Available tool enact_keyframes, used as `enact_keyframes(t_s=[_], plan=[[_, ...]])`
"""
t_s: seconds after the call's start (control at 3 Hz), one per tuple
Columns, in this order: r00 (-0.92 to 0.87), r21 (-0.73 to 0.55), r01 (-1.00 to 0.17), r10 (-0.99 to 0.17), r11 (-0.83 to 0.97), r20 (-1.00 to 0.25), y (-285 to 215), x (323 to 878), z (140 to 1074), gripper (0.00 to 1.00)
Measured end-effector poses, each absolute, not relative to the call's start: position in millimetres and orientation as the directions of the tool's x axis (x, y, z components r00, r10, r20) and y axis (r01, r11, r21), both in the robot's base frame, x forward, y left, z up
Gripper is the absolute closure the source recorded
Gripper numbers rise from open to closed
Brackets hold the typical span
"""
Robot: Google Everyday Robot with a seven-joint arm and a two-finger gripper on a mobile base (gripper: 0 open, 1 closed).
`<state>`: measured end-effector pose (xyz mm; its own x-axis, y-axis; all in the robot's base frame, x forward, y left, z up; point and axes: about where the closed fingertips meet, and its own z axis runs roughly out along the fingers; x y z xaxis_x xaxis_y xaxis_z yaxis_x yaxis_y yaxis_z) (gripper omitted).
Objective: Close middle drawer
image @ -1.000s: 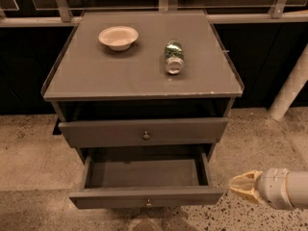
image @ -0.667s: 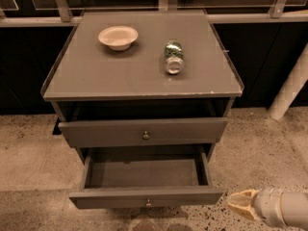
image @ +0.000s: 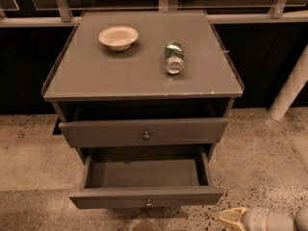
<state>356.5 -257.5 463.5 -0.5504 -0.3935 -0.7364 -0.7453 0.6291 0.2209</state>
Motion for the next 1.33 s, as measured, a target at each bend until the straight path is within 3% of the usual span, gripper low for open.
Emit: enact_keyframes(t_s=[0.67, 1.33], plan=[[-0.572, 0.298, -0.75, -0.351, 0.591, -0.741, -236.4, 380.1, 408.1, 1.0], [-0.513, 0.239, -0.803, -0.427, 0.546, -0.745, -235.5, 439.7, 397.3, 1.0]])
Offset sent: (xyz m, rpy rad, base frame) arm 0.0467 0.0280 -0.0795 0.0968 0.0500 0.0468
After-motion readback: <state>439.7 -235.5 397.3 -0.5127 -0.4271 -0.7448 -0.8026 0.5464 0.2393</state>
